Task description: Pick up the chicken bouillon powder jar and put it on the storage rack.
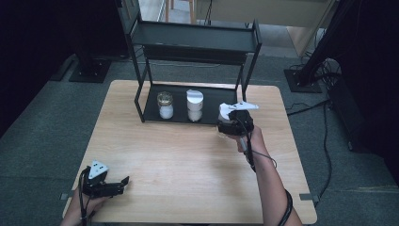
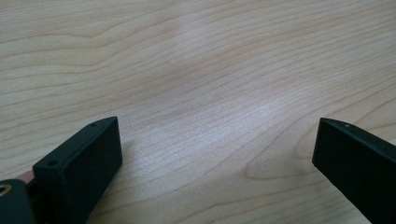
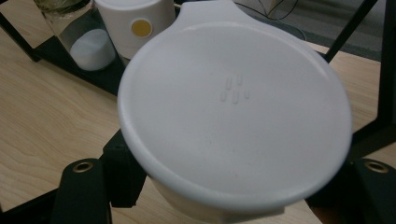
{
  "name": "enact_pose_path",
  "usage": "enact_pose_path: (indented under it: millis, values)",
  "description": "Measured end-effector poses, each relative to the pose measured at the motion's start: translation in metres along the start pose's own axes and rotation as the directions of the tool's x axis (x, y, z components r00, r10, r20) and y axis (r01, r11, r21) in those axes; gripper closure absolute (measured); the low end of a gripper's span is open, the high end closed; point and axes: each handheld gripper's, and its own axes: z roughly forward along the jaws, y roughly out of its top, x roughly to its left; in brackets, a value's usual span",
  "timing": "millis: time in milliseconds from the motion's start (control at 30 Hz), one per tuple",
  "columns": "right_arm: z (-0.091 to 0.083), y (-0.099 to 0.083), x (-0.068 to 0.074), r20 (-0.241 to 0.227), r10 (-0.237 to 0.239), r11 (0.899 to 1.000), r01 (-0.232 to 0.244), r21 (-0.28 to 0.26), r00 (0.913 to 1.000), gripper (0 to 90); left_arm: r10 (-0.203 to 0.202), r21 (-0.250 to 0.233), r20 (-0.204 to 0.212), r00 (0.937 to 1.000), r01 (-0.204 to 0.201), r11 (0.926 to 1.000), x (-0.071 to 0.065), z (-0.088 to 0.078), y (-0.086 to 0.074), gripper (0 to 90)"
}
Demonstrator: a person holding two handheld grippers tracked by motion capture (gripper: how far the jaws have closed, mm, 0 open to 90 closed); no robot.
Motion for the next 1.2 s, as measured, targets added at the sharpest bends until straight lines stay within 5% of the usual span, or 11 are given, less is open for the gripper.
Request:
enact_pose_path:
  millis: [1200]
  values:
    - [0.056,0.041,-0.007,0.051,0.030,0.999,-0.031,0.025,0.9982,30.3,-0.004,-0.003,0.011,0.9999,0.004,1.0000,0.001,0.000,0.000,1.7]
